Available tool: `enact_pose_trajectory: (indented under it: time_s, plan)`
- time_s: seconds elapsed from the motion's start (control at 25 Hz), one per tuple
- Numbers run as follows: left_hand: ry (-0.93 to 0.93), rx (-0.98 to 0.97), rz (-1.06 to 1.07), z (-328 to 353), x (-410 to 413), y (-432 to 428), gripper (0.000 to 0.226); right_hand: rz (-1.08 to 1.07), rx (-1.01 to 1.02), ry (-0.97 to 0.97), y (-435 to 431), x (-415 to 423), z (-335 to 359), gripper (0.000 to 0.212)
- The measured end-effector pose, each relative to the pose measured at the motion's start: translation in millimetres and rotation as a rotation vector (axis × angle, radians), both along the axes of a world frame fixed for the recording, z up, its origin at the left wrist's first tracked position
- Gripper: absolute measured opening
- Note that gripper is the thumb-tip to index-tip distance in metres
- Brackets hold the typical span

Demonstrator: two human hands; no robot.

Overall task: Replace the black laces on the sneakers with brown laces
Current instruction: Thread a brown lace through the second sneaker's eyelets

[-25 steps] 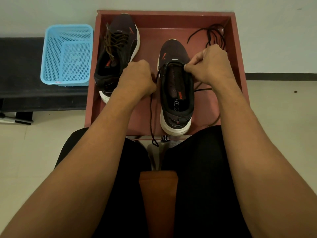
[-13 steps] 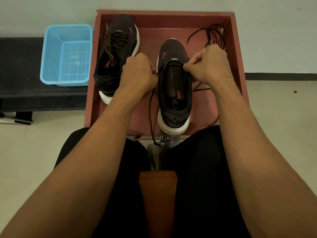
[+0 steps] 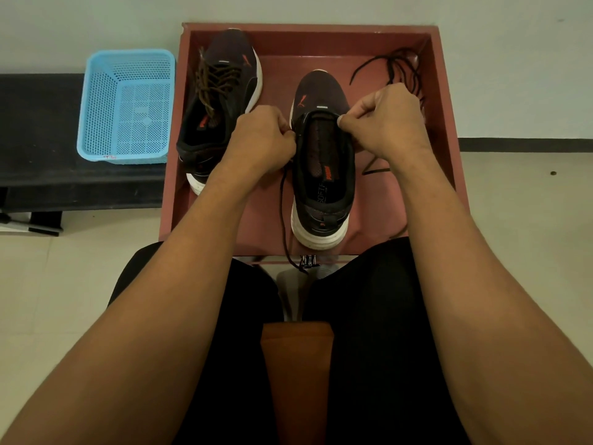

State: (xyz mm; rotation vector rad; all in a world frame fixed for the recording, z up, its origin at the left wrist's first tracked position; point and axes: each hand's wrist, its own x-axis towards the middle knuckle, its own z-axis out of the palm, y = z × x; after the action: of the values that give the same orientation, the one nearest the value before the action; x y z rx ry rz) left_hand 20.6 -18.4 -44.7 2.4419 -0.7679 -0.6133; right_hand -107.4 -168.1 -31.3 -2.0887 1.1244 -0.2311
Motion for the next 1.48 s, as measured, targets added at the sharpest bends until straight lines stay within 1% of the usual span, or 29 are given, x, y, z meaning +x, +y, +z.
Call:
enact_pose_trajectory:
  time_s: [0.12, 0.24, 0.32, 0.4, 0.52, 0.68, 0.72, 0.8, 0.88, 0.92, 1.0, 1.08, 1.16, 1.24, 1.28, 1.4, 1.48]
  plan:
    - [-0.001, -0.055, 0.025, 2.3, 1.1, 1.1, 0.016, 0.015, 0.006, -0.038, 1.2, 4.3, -1.4, 0.015]
    - [0.007, -0.118, 0.060, 4.6, 1.5, 2.2, 0.014, -0.009, 0.063, -0.107, 0.5, 2.6, 0.8, 0.020]
    - [0.009, -0.203, 0.089, 5.6, 1.4, 1.9, 0.012, -0.042, 0.087, -0.137, -1.4, -4.2, 6.5, 0.018]
    - [0.007, -0.274, 0.118, 7.1, 1.2, 1.4, 0.011, -0.070, 0.059, -0.128, -7.3, -13.5, 9.3, 0.014]
    - [0.003, -0.312, 0.110, 12.6, -2.8, 0.8, 0.014, -0.041, -0.043, -0.023, -15.9, -27.2, 13.8, 0.014]
    - [-0.003, -0.336, 0.097, 15.9, -6.7, 1.0, 0.016, 0.027, -0.142, 0.137, -16.5, -40.1, 28.6, 0.001]
    - [-0.006, -0.347, 0.093, 16.6, -7.2, 1.1, 0.016, 0.061, -0.134, 0.194, -15.4, -42.8, 30.7, 0.007]
    - [-0.011, -0.371, 0.090, 17.7, -7.5, 1.9, 0.016, 0.156, -0.056, 0.338, -12.2, -46.4, 28.4, 0.019]
    - [-0.010, -0.391, 0.084, 18.6, -7.6, 2.2, 0.017, 0.229, 0.021, 0.493, -6.2, -46.1, 24.0, 0.025]
    - [-0.006, -0.395, 0.078, 19.0, -7.6, 2.0, 0.017, 0.239, 0.042, 0.524, -6.4, -44.9, 20.8, 0.022]
    - [-0.003, -0.398, 0.068, 20.4, -7.2, 1.1, 0.017, 0.219, 0.079, 0.500, -7.1, -42.5, 20.9, 0.015]
    - [-0.001, -0.405, 0.065, 20.1, -6.7, 1.2, 0.018, 0.260, 0.096, 0.526, -8.2, -39.8, 21.4, 0.018]
    - [0.001, -0.417, 0.064, 19.0, -5.8, 1.2, 0.018, 0.329, 0.081, 0.595, -6.5, -38.0, 22.5, 0.015]
    - [-0.028, -0.429, 0.045, 19.8, -5.2, 0.1, 0.018, 0.308, 0.073, 0.543, -2.4, -37.8, 31.4, 0.006]
    - [-0.053, -0.439, 0.020, 21.3, -5.9, -0.2, 0.018, 0.280, 0.069, 0.472, -1.2, -38.0, 38.1, 0.008]
    - [-0.090, -0.522, -0.156, 30.7, -13.9, 0.2, 0.020, 0.254, -0.015, 0.167, 0.0, -37.0, 57.4, 0.002]
    - [-0.073, -0.575, -0.308, 35.7, -23.1, -0.3, 0.026, 0.241, -0.021, -0.075, 3.5, -34.5, 70.7, 0.006]
